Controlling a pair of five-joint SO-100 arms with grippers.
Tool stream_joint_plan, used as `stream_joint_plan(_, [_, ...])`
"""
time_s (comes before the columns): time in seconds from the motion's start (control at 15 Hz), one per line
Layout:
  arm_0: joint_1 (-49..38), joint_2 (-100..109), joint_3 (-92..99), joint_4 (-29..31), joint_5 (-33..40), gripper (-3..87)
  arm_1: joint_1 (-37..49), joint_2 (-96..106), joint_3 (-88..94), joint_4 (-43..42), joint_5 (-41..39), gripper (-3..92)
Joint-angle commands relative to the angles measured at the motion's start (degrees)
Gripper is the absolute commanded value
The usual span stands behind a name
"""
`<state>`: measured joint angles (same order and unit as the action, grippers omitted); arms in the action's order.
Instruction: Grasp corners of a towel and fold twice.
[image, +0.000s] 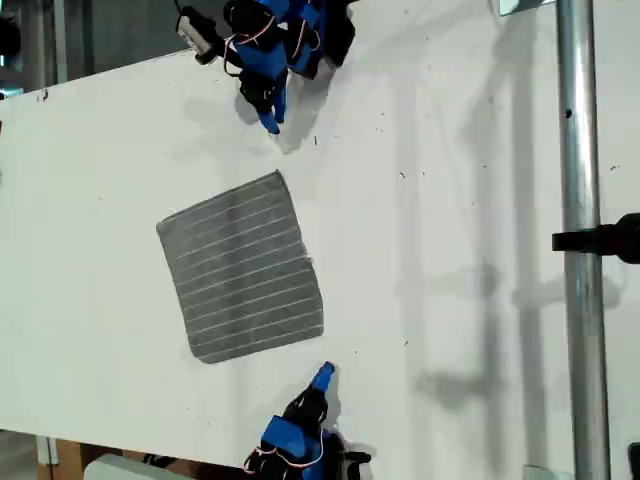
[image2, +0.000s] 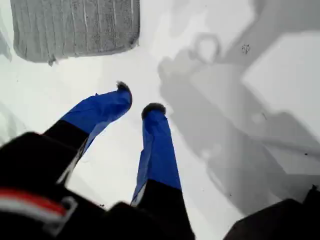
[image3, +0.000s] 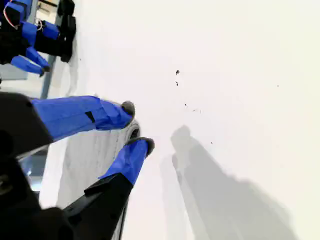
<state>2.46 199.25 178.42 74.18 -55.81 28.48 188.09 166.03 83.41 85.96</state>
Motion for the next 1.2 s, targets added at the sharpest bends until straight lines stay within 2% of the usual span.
stream_joint_plan(0.0, [-22.9,0.2,0.3,0.0,-26.0,-2.8,-7.4,0.4,-0.4,0.5,-1.3,-0.2])
stream_joint_plan(0.93, [-22.6,0.2,0.3,0.0,-26.3,-2.8,-9.2,0.4,-0.6,0.4,-1.3,-0.2])
stream_joint_plan(1.13, [-22.4,0.2,0.3,0.0,-25.9,-2.9,-11.1,-0.7,-3.7,-3.3,-5.6,-0.3])
